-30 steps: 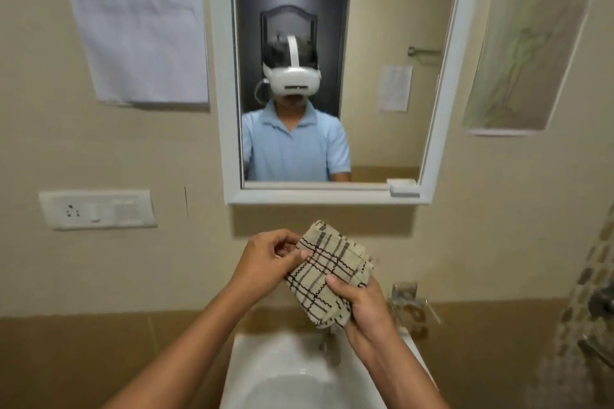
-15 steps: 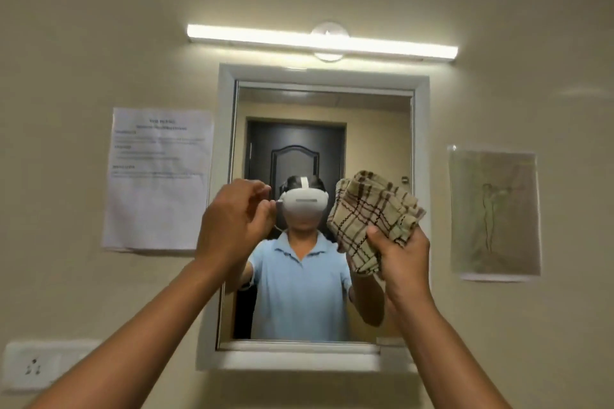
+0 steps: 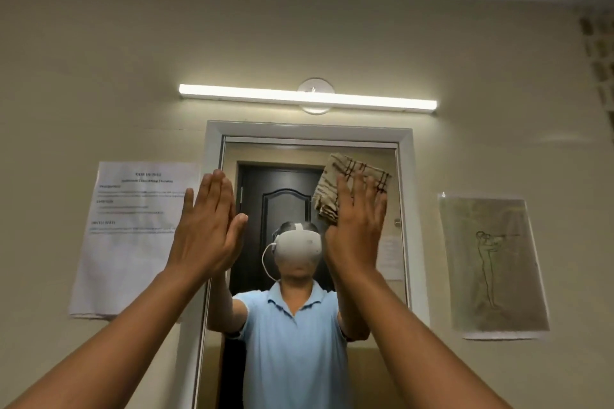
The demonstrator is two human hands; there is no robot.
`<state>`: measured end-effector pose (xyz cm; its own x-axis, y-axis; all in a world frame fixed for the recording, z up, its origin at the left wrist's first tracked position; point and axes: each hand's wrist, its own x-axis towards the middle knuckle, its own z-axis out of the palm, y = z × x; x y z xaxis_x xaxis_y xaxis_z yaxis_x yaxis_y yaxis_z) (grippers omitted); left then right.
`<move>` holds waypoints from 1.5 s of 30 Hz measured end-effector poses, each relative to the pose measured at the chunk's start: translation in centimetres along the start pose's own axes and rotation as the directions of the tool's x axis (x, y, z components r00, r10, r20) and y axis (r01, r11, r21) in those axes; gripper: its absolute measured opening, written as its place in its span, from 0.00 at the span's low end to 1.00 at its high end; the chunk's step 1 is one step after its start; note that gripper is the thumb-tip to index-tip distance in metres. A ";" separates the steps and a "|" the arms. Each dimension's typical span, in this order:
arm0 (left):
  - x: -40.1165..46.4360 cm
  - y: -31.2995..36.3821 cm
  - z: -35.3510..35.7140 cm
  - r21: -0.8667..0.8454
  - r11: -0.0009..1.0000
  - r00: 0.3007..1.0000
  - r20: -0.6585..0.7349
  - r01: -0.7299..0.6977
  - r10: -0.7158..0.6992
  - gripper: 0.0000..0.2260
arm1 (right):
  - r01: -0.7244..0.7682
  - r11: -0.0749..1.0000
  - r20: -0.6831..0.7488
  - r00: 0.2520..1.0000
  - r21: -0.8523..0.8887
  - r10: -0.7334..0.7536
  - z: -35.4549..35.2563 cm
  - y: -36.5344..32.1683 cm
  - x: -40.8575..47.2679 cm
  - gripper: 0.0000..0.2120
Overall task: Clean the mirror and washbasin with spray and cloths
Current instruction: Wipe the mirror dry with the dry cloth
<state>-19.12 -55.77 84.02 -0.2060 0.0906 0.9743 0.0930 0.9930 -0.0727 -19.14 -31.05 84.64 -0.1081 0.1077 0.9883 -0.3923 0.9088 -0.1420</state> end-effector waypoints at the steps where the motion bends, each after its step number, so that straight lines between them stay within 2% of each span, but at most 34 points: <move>1: -0.1 -0.2 0.0 -0.003 1.000 1.000 0.000 -0.009 0.009 0.31 | 0.036 0.999 0.029 0.999 -0.012 -0.036 0.5 -0.4 -0.1 0.41; 6: -0.5 -1.0 -0.3 -0.052 0.996 0.997 -0.026 -0.076 0.074 0.29 | 0.279 0.960 0.163 0.948 -0.010 -0.274 1.8 -3.6 0.5 0.39; 12: -0.8 -1.9 -0.2 -0.039 0.993 0.992 -0.052 -0.115 0.113 0.28 | 0.372 0.922 0.160 0.922 -0.108 -0.354 2.2 -1.2 2.5 0.32; 14: -0.8 -2.1 -0.1 -0.025 0.992 0.992 -0.051 -0.121 0.119 0.28 | 0.309 0.942 0.128 0.947 -0.128 -0.294 1.5 0.1 3.5 0.32; 17: -0.8 -2.2 -0.1 -0.025 0.992 0.991 -0.051 -0.125 0.124 0.29 | 0.134 0.984 0.053 0.990 -0.115 -0.129 0.2 2.8 5.0 0.34; 20: -0.6 -2.3 0.0 -0.022 0.991 0.990 -0.054 -0.131 0.130 0.29 | 0.035 0.991 -0.008 0.999 -0.132 -0.036 -0.6 4.9 5.2 0.36; 26: -1.0 -3.4 -0.2 -0.058 0.984 0.983 -0.071 -0.171 0.167 0.27 | -0.117 0.987 -0.060 0.992 -0.114 0.111 1.0 1.7 4.2 0.37; 28: -1.1 -4.0 -0.2 -0.060 0.981 0.981 -0.069 -0.186 0.182 0.27 | -0.075 0.993 -0.038 0.997 -0.095 0.072 1.6 -0.5 4.0 0.37; 31: -1.2 -4.1 -0.1 -0.081 0.980 0.982 -0.071 -0.181 0.175 0.28 | 0.070 0.993 0.003 0.998 -0.099 -0.070 2.8 -4.3 3.7 0.38; 36: -1.5 -3.8 -0.2 -0.125 0.978 0.984 -0.082 -0.167 0.158 0.27 | 0.306 0.952 0.139 0.944 -0.034 -0.299 5.0 -11.4 3.6 0.36; 40: -1.6 -3.9 0.0 -0.155 0.975 0.985 -0.093 -0.158 0.145 0.29 | 0.344 0.936 0.157 0.931 -0.069 -0.331 6.3 -14.1 4.2 0.36; 45: -1.9 -3.3 0.2 -0.191 0.969 0.984 -0.107 -0.158 0.140 0.28 | 0.388 0.919 0.156 0.914 -0.065 -0.375 5.8 -13.2 3.8 0.36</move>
<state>-19.24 -59.25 82.38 -0.0853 0.2197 0.9718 0.3089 0.9332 -0.1838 -19.72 -44.94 89.96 -0.0942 -0.3048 0.9477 -0.3433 0.9035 0.2565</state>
